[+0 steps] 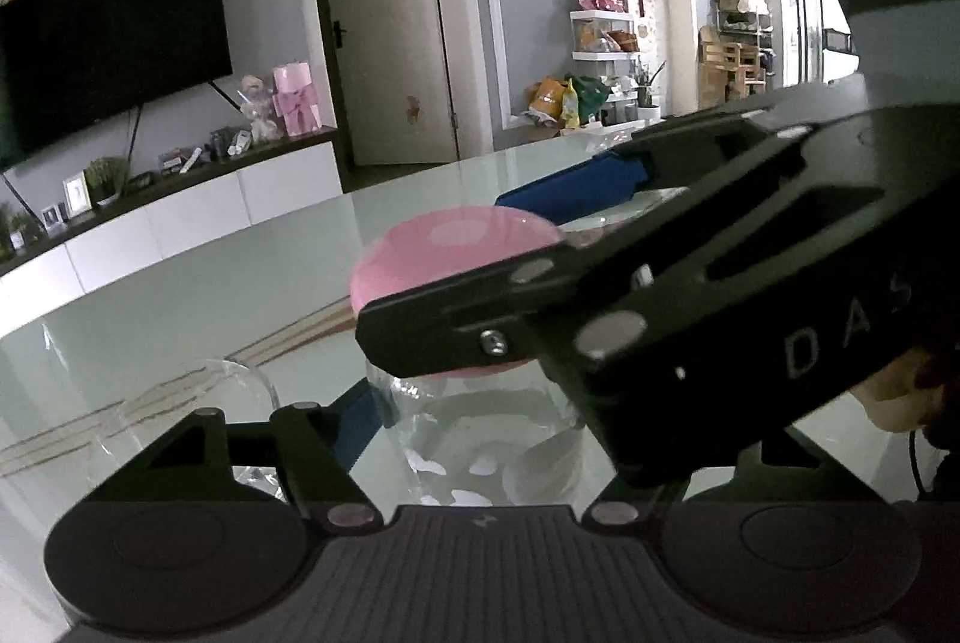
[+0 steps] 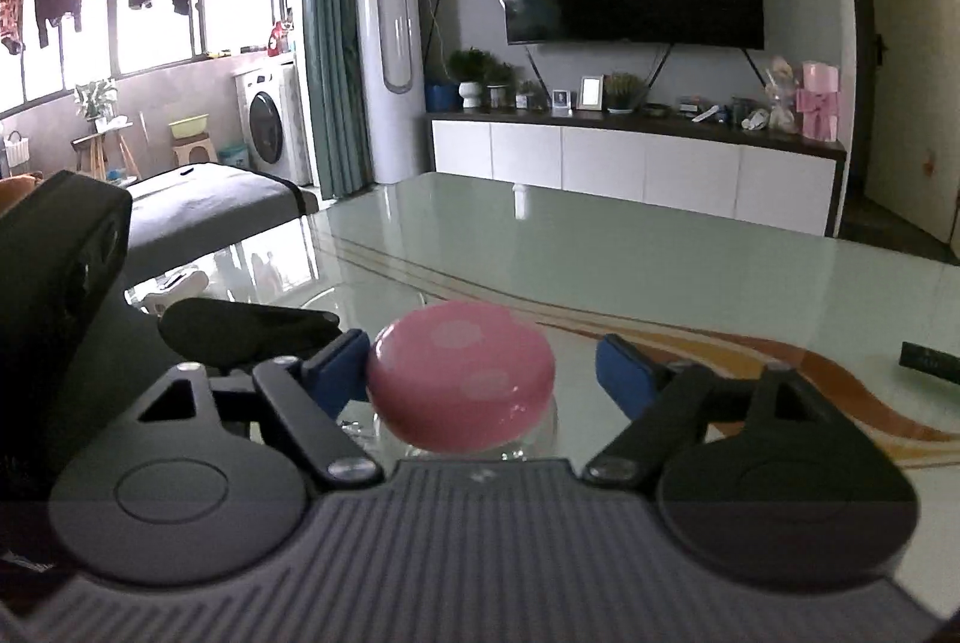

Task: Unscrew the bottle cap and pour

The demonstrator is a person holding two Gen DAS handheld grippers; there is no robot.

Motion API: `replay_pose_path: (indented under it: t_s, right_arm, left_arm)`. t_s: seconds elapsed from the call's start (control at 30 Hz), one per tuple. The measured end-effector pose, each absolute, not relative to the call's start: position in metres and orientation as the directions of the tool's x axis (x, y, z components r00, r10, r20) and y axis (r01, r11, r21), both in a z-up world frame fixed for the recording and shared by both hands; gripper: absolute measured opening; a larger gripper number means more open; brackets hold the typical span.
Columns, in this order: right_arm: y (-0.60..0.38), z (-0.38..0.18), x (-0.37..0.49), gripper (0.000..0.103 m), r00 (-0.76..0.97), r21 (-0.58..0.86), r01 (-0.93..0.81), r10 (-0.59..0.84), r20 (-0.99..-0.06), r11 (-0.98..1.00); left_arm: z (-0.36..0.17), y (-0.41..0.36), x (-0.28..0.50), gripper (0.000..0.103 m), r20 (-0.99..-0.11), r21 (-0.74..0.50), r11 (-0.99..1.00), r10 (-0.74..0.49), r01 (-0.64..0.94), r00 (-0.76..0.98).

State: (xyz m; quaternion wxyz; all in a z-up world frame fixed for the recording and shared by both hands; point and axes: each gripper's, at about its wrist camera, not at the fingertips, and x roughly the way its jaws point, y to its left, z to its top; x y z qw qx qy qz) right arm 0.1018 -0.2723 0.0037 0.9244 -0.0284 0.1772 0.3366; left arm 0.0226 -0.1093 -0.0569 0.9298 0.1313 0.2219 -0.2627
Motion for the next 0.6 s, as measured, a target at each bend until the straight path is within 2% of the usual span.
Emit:
replay_pose_path:
  t_s: [0.2,0.6]
  right_arm:
    - [-0.262,0.002,0.098,0.070,0.733,0.029,-0.622,0.595,-0.329,0.783]
    - [-0.248,0.001,0.092,0.066,0.770,-0.040,-0.597,0.558,-0.310,0.801]
  left_arm:
    - [-0.061,-0.103,0.018,0.075,-0.471,0.116,0.825,-0.445,0.554,0.762]
    - [-0.067,-0.108,0.015,0.075,-0.467,0.108,0.825,-0.450,0.554,0.761]
